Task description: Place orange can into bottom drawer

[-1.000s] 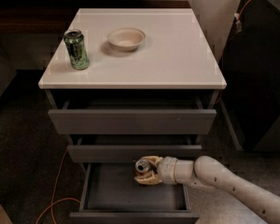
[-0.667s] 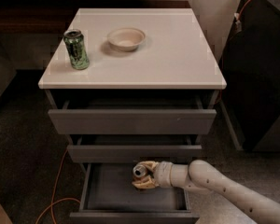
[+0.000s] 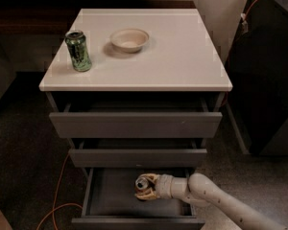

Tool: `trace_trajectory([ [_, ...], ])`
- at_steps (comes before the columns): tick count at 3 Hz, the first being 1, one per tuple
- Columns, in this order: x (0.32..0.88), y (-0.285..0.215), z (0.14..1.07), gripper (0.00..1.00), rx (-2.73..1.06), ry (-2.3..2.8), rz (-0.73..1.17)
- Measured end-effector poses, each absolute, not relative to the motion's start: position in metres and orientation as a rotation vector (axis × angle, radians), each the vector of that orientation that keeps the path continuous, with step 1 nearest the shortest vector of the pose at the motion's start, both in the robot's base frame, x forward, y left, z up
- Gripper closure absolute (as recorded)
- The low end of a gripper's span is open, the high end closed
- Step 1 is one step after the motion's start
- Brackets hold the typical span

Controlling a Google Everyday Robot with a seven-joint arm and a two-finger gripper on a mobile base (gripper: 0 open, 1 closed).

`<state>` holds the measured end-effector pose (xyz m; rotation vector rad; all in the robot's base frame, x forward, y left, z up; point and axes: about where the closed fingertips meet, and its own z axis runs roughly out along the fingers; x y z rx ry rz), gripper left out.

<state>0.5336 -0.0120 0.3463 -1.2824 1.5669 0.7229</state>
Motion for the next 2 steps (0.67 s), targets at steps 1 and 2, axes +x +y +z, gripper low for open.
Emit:
trace_trajectory([
  [1,0.536,-0.01,0.317,1.0,-1.296,1.539,0.734],
  [2,0.541,-0.001,0.281,1.0,-1.304,1.499,0.788],
])
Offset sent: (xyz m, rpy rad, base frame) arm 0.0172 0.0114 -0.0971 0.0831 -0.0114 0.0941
